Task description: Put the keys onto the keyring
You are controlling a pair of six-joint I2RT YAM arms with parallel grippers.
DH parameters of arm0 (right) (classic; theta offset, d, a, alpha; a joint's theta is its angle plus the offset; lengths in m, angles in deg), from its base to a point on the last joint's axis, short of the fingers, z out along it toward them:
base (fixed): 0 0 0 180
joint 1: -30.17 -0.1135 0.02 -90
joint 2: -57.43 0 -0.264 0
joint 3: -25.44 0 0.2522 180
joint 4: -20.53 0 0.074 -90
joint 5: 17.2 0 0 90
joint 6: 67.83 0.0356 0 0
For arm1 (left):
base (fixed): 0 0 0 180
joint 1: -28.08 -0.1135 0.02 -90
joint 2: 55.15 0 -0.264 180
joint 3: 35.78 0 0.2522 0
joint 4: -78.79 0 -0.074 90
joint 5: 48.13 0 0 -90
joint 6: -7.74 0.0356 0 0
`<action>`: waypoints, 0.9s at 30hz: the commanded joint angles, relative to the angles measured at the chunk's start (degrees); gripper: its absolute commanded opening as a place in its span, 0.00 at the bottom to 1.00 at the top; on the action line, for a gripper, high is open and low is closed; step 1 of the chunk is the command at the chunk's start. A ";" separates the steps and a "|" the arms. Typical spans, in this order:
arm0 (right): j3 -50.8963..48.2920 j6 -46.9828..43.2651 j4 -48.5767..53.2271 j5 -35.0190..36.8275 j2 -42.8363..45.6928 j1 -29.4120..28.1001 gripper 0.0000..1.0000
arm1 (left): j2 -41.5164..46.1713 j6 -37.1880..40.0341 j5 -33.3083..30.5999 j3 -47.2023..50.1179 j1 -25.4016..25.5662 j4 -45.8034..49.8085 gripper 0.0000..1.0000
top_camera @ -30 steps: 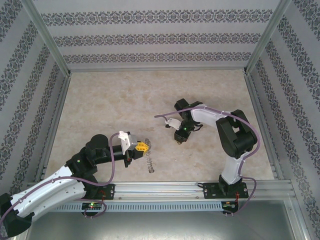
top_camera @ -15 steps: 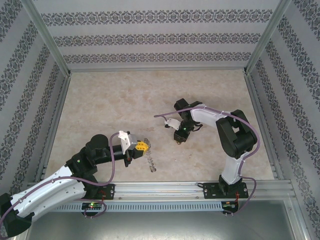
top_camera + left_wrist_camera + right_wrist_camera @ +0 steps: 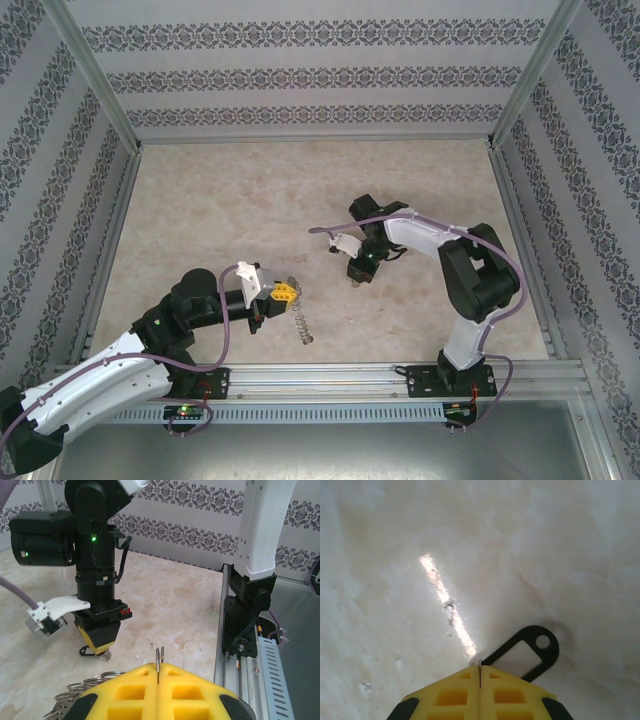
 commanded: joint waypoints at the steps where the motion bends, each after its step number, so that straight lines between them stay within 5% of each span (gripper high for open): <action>1: -1.52 1.69 -2.24 -2.42 7.32 -1.58 0.00 | 0.31 0.56 0.78 -0.99 0.18 -2.28 0.00; 13: -12.07 6.84 -21.06 -7.76 33.65 -10.72 0.00 | 0.60 4.97 9.06 -5.11 0.18 -1.67 0.00; 27: -21.85 8.53 -35.93 -12.19 50.95 -22.62 0.00 | -1.20 10.35 12.14 -9.16 0.18 5.20 0.00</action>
